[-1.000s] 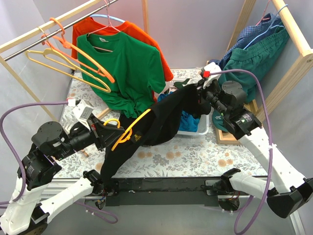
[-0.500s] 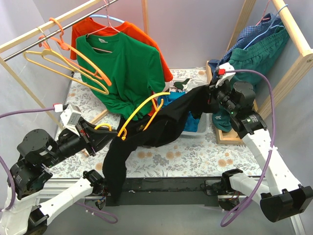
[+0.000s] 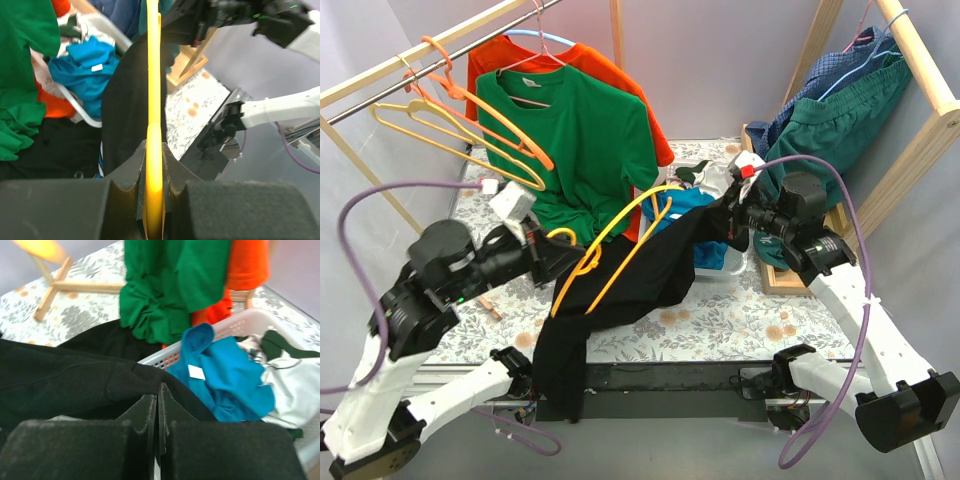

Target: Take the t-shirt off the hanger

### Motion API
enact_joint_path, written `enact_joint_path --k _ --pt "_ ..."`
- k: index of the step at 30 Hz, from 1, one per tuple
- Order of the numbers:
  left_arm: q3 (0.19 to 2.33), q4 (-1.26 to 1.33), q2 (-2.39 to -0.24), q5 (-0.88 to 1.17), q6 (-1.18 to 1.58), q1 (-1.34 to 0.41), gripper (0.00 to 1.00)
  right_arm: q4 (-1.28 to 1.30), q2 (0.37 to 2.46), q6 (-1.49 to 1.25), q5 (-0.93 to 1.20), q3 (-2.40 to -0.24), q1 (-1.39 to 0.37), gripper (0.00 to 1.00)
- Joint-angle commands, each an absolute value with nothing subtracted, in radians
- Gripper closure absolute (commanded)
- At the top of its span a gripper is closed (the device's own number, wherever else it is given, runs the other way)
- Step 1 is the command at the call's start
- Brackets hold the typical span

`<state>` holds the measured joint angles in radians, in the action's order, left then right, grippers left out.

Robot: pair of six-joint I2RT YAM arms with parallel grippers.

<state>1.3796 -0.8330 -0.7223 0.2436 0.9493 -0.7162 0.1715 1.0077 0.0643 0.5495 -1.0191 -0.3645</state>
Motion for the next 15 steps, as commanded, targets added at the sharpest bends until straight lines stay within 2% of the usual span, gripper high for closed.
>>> enact_joint_path --k 1,4,5,8,11,15 --pt "1.411 -0.805 -0.821 0.213 0.914 -0.716 1.0 0.195 0.982 0.112 0.569 -1.02 -0.39 0.99" --pt "1.428 -0.798 -0.886 0.19 0.896 -0.716 1.0 0.213 0.968 0.115 0.514 -1.017 -0.391 0.93" --pt "1.433 -0.798 -0.905 0.19 0.891 -0.716 1.0 0.221 0.962 0.12 0.499 -1.017 -0.391 0.79" --pt "1.45 -0.796 -0.957 0.187 0.874 -0.716 1.0 0.248 0.947 0.127 0.466 -1.022 -0.397 0.59" --pt "1.457 -0.802 -0.977 0.173 0.867 -0.716 1.0 0.313 0.931 0.159 0.5 -1.07 -0.411 0.52" --pt "1.454 -0.81 -0.971 0.199 0.848 -0.716 1.0 0.416 0.93 0.23 0.629 -1.179 -0.428 0.51"
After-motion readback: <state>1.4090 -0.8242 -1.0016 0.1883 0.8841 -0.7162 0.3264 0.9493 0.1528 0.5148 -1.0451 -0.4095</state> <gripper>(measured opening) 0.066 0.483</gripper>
